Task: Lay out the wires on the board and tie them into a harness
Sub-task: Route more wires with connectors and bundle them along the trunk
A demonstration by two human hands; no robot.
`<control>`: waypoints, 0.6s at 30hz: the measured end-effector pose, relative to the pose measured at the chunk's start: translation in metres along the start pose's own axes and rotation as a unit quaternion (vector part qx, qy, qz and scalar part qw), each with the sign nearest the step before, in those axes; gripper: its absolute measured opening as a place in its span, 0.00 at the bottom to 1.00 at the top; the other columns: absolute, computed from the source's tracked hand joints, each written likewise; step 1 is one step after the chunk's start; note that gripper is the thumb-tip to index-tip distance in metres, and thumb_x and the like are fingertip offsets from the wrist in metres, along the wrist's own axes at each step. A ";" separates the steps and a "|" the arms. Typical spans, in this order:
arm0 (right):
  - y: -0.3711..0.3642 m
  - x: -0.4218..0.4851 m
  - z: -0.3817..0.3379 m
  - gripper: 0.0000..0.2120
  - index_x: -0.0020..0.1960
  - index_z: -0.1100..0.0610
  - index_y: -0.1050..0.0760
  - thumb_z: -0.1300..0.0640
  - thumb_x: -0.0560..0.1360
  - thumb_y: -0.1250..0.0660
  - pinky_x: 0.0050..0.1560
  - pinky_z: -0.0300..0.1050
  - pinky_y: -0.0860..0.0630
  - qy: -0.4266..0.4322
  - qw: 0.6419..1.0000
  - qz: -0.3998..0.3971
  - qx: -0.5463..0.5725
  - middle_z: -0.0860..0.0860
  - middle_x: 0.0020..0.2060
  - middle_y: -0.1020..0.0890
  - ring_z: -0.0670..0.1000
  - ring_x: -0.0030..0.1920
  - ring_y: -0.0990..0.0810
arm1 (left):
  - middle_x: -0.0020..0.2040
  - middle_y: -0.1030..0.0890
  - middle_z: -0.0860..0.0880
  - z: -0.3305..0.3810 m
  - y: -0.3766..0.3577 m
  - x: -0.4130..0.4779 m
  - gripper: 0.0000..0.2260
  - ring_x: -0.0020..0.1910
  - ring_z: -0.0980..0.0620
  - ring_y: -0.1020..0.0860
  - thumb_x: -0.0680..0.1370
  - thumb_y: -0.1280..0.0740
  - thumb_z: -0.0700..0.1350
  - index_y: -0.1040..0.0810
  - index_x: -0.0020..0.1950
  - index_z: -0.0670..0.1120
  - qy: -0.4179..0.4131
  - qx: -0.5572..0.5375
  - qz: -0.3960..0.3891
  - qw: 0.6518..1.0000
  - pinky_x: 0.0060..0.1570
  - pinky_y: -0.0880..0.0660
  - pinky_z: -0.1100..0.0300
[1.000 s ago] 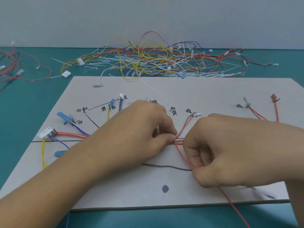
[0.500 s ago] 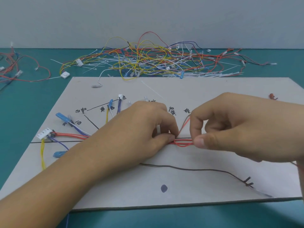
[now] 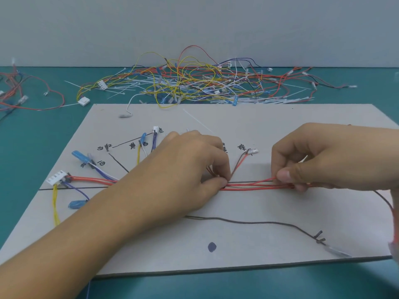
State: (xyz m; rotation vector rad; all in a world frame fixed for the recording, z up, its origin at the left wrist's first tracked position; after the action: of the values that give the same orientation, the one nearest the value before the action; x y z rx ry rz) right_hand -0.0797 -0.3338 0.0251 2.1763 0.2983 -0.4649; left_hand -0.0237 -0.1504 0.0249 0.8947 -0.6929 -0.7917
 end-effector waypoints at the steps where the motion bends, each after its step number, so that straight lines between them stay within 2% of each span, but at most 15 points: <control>1: 0.002 -0.001 0.002 0.05 0.42 0.49 0.18 0.54 0.77 0.30 0.24 0.34 0.32 0.001 1.000 0.002 0.001 0.52 0.32 0.16 0.45 0.23 0.28 | 0.45 0.21 0.59 0.000 0.000 0.000 0.02 0.50 0.55 0.24 0.78 0.27 0.49 0.16 0.45 0.55 0.002 0.000 -0.003 1.000 0.56 0.27 0.47; 5: 0.010 -0.005 0.011 0.06 0.40 0.50 0.19 0.53 0.75 0.26 0.24 0.40 0.28 -0.002 1.000 0.007 0.024 0.55 0.31 0.16 0.49 0.25 0.23 | 0.45 0.20 0.59 0.001 0.002 0.001 0.02 0.49 0.58 0.25 0.78 0.28 0.49 0.16 0.45 0.55 0.008 0.004 -0.006 1.000 0.56 0.27 0.49; 7: 0.009 -0.005 0.014 0.04 0.40 0.50 0.20 0.51 0.72 0.28 0.25 0.40 0.27 -0.010 1.000 -0.005 0.027 0.55 0.33 0.15 0.50 0.27 0.20 | 0.45 0.19 0.59 0.001 0.002 0.001 0.02 0.49 0.57 0.24 0.77 0.28 0.48 0.16 0.45 0.54 0.011 0.006 -0.007 1.000 0.55 0.27 0.50; 10: 0.008 -0.004 0.020 0.05 0.41 0.48 0.21 0.54 0.74 0.27 0.27 0.41 0.25 -0.025 0.999 -0.018 0.022 0.54 0.36 0.14 0.51 0.29 0.18 | 0.45 0.20 0.59 0.000 0.004 0.001 0.02 0.48 0.57 0.24 0.77 0.28 0.49 0.15 0.45 0.55 0.021 0.015 -0.006 1.000 0.55 0.27 0.51; 13: 0.010 -0.006 0.025 0.07 0.41 0.46 0.23 0.52 0.71 0.24 0.26 0.41 0.27 -0.048 0.998 -0.019 0.034 0.55 0.37 0.13 0.51 0.25 0.21 | 0.44 0.20 0.60 0.001 0.005 0.001 0.02 0.46 0.58 0.25 0.77 0.28 0.50 0.15 0.45 0.56 0.033 0.033 -0.003 0.999 0.54 0.27 0.53; 18: 0.007 -0.002 0.025 0.08 0.41 0.47 0.21 0.59 0.74 0.26 0.26 0.41 0.27 -0.063 0.998 -0.005 0.010 0.54 0.35 0.13 0.49 0.25 0.22 | 0.44 0.20 0.61 0.002 0.005 0.002 0.03 0.47 0.58 0.24 0.77 0.29 0.51 0.16 0.44 0.56 0.039 0.040 -0.007 0.998 0.53 0.26 0.54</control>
State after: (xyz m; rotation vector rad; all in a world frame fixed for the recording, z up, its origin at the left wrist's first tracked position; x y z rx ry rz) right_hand -0.0848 -0.3578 0.0175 2.1544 0.2350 -0.6109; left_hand -0.0229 -0.1508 0.0305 0.9996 -0.6533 -0.7413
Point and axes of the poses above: each hand's wrist, its own x-axis towards the middle knuckle, its own y-axis out of the back of the hand, z = x × y, the point moved 7 cm from there along x, towards the middle knuckle
